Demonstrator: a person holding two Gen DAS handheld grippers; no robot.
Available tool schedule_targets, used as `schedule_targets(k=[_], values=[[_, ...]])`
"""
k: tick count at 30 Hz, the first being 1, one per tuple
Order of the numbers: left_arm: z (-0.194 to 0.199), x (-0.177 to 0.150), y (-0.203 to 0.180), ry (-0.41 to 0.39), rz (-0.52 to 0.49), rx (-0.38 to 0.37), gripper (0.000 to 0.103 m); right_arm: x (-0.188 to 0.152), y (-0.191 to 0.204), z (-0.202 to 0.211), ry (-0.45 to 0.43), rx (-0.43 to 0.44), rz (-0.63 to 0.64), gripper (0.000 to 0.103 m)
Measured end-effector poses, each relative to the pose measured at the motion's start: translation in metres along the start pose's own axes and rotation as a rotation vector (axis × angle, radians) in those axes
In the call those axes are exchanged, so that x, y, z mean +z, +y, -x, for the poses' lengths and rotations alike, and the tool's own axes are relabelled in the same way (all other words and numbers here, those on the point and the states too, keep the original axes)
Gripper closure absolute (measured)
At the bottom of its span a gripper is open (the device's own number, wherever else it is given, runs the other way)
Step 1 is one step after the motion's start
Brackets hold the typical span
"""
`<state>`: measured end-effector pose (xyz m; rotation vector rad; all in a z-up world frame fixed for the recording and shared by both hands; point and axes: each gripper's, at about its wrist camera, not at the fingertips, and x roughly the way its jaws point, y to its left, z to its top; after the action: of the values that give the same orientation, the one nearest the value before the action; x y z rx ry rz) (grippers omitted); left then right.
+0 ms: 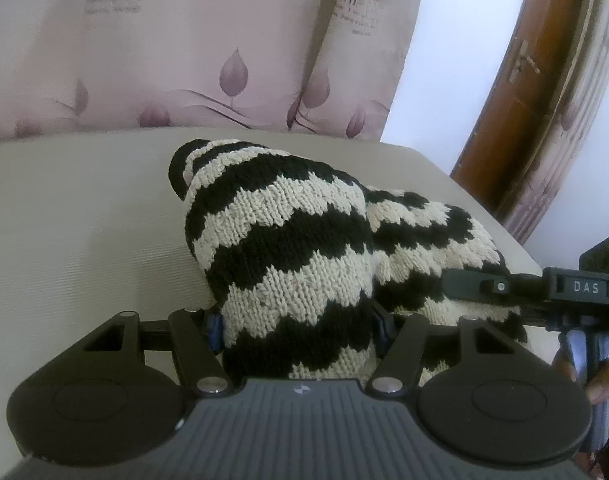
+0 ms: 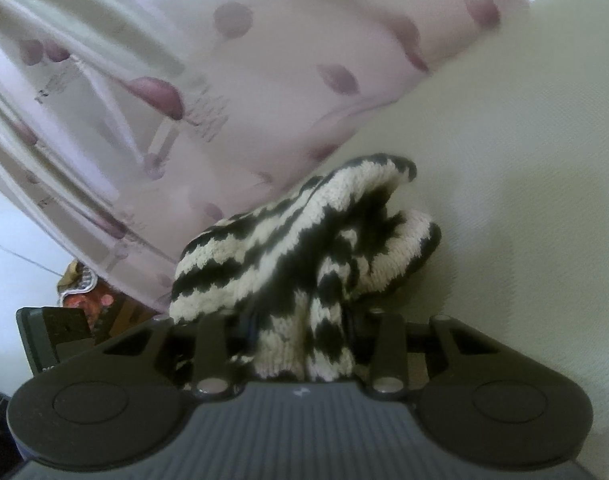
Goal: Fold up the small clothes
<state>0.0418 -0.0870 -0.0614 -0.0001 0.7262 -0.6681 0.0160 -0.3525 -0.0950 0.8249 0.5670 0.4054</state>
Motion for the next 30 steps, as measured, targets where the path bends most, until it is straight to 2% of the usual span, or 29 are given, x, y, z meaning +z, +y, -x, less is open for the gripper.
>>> schedule_targets(k=[11, 15, 18, 24, 26, 28, 29, 30], values=[[0.071, -0.019, 0.022, -0.034, -0.017, 0.055, 0.040, -0.039, 0.048, -0.009, 0.019, 0.064, -0.018, 0.067], [0.082, -0.027, 0.033, -0.039, -0.011, 0.064, 0.040, -0.049, 0.057, -0.015, 0.031, 0.074, -0.018, 0.067], [0.077, -0.035, 0.044, -0.031, -0.015, 0.067, 0.039, -0.057, 0.055, -0.026, 0.040, 0.058, -0.035, 0.067], [0.048, -0.060, 0.063, 0.007, -0.023, 0.079, 0.035, -0.072, 0.038, -0.047, 0.074, -0.037, -0.005, 0.067], [0.045, -0.070, 0.066, -0.032, -0.039, 0.106, 0.027, -0.075, 0.039, -0.051, 0.085, -0.075, 0.065, 0.066], [0.048, -0.077, 0.066, -0.087, -0.049, 0.134, 0.019, -0.077, 0.042, -0.055, 0.083, -0.136, 0.146, 0.062], [0.052, -0.080, 0.064, -0.125, -0.063, 0.165, 0.011, -0.080, 0.046, -0.056, 0.080, -0.164, 0.202, 0.058], [0.057, -0.085, 0.059, -0.178, -0.100, 0.223, 0.007, -0.083, 0.050, -0.057, 0.071, -0.206, 0.277, 0.048]])
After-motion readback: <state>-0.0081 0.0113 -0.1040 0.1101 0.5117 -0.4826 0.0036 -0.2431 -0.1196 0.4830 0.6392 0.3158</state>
